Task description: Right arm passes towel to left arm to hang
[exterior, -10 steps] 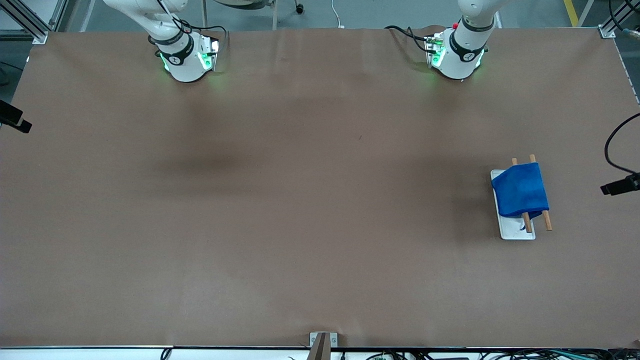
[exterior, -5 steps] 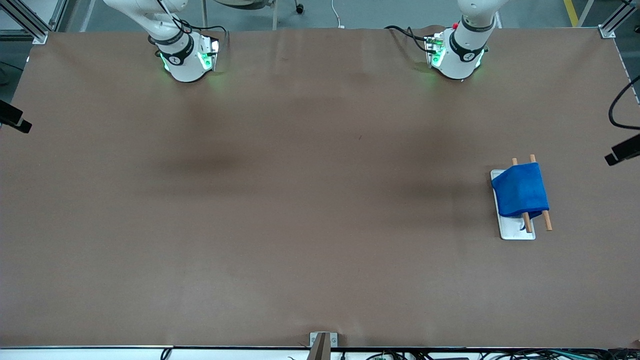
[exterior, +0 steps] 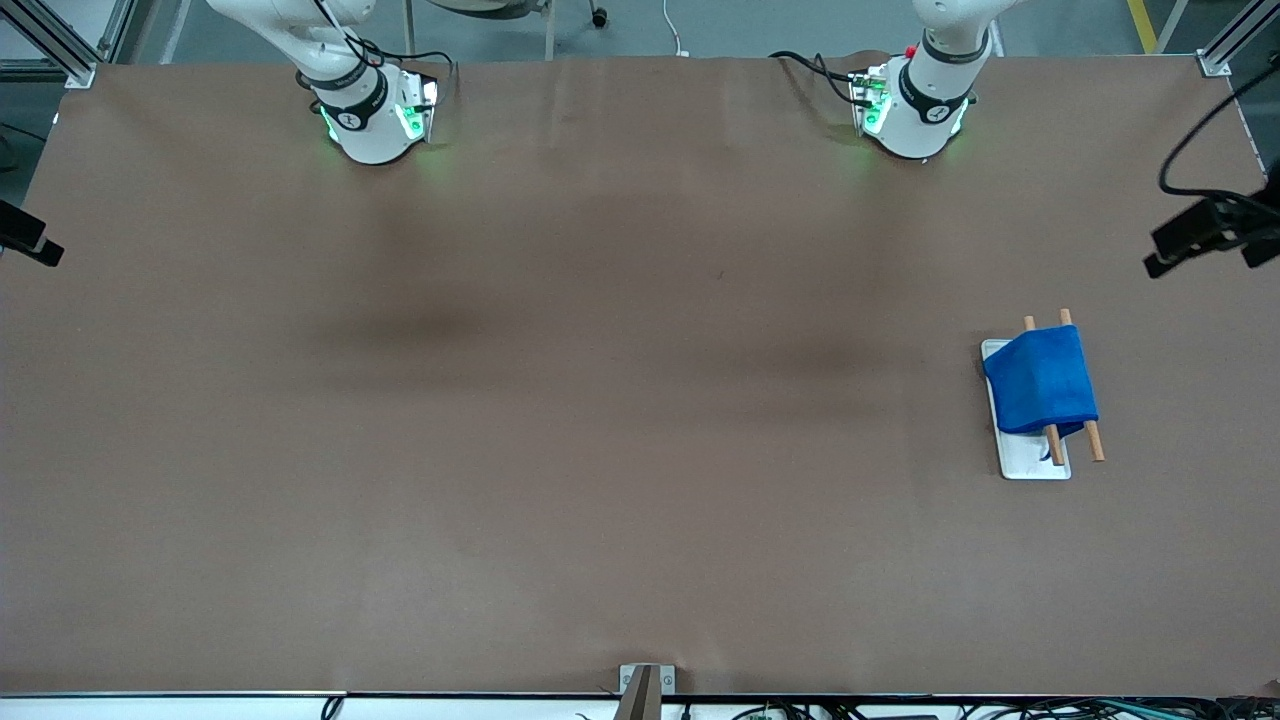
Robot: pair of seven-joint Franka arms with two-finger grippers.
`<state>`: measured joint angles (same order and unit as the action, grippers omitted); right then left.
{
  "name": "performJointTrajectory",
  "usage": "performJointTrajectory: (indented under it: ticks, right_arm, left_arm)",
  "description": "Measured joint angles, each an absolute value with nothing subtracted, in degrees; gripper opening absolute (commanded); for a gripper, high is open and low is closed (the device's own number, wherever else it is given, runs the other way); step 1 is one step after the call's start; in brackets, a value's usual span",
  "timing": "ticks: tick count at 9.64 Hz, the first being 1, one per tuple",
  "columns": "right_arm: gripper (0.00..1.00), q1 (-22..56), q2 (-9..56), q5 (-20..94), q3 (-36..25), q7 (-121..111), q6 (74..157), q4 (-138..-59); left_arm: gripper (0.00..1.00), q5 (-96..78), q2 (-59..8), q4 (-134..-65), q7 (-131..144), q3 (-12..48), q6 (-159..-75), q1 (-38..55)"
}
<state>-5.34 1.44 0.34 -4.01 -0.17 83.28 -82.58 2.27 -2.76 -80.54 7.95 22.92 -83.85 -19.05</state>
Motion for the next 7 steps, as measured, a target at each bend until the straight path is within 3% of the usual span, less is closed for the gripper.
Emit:
performJointTrajectory:
  ticks: [3,7]
  right_arm:
    - [1.00,-5.4,1.4,0.3,-4.0,-0.1,83.3,-82.6]
    - [1.00,-5.4,1.4,0.3,-4.1,-0.1,83.3,-82.6]
  left_arm:
    - [1.00,0.8,1.8,-87.1,8.0,10.7,-84.7,-5.8]
    - [1.00,0.7,6.8,-93.3,7.8,8.5,-87.1,-2.4]
